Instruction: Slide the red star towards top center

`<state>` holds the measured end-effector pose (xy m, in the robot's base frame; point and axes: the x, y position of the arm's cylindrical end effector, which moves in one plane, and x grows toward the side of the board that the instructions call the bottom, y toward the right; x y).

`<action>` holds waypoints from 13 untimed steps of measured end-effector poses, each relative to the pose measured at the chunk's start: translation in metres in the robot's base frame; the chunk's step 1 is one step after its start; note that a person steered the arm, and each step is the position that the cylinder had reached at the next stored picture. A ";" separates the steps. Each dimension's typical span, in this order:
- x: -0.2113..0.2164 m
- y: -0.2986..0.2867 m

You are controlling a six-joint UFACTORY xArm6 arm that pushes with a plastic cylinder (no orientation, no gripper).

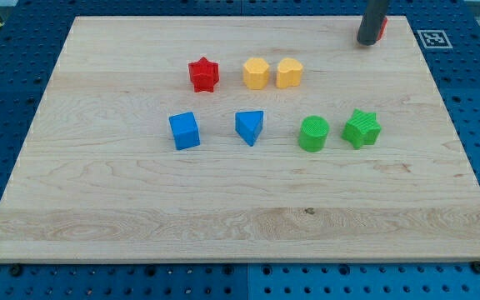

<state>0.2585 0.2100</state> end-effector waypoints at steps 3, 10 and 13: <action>-0.011 0.001; 0.124 -0.345; 0.127 -0.253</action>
<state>0.3856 -0.0431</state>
